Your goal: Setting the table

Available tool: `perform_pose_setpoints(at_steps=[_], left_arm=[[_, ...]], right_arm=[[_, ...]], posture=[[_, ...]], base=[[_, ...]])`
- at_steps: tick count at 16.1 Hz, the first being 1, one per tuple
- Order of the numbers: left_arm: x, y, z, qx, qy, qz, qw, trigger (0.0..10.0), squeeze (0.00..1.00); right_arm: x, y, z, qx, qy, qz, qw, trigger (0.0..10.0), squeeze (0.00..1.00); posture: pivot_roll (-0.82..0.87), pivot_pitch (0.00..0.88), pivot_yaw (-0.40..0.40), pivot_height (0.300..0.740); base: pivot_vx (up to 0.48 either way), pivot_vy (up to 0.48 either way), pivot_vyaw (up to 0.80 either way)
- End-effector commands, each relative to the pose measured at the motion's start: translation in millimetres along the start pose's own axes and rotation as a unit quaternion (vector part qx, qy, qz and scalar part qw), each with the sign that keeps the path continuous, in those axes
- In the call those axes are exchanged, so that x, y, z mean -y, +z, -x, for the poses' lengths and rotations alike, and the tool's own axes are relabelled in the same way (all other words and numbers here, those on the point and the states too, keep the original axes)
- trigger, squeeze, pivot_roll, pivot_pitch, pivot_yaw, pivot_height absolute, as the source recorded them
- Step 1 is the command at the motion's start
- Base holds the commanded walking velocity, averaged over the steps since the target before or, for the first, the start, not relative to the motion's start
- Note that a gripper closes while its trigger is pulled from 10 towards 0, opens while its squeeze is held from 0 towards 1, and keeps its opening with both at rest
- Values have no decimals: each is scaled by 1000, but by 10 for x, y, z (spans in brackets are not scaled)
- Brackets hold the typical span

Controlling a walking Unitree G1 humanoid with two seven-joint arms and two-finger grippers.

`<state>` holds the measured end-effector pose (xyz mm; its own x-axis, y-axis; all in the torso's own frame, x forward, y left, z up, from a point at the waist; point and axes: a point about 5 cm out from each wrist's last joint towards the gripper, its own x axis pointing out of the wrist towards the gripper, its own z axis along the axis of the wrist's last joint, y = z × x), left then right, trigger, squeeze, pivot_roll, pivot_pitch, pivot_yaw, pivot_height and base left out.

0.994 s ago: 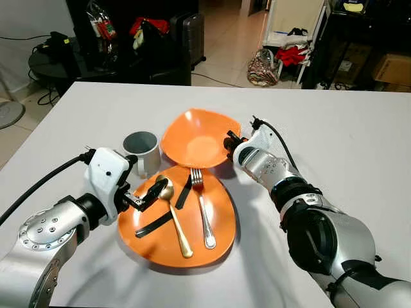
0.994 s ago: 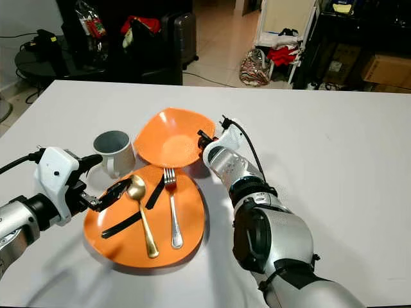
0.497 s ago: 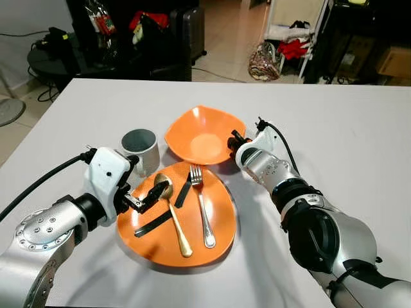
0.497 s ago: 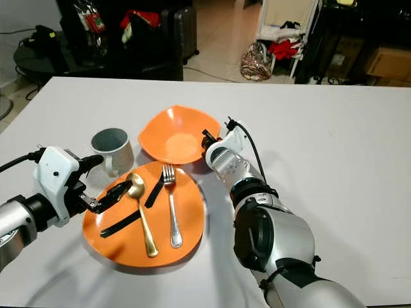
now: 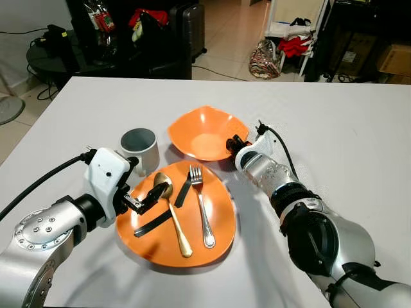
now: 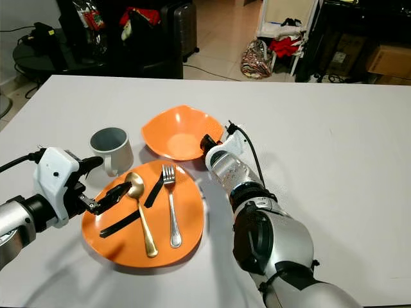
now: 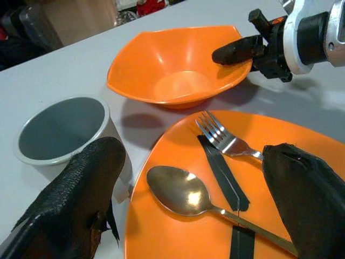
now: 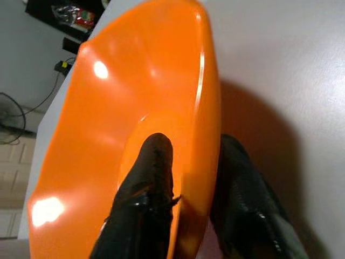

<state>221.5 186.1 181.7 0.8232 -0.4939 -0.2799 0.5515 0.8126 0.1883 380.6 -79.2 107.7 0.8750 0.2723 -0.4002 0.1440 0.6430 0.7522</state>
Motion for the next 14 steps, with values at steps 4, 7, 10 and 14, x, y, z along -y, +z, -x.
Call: perform_pose_setpoints(at_steps=[4,7,10,14], left_arm=[[-35,163,21,49,9,18,999,10000,0],[-1,159,30,61,7,36,997,10000,0],[64,174,29,74,18,57,995,10000,0],[42,160,13,97,126,80,984,10000,0]], right_arm=[[49,176,56,-1,43,-15,999,10000,1000],[87,247,203,-10,86,-6,996,10000,1000],[100,379,695,-4,131,12,991,10000,1000],[59,347,1244,19,155,133,979,10000,1000]], posture=[[14,6,16,740],[-5,0,33,740],[-25,0,40,740],[-44,0,31,740]], base=[[0,0,0],[0,0,0],[0,0,0],[0,0,0]])
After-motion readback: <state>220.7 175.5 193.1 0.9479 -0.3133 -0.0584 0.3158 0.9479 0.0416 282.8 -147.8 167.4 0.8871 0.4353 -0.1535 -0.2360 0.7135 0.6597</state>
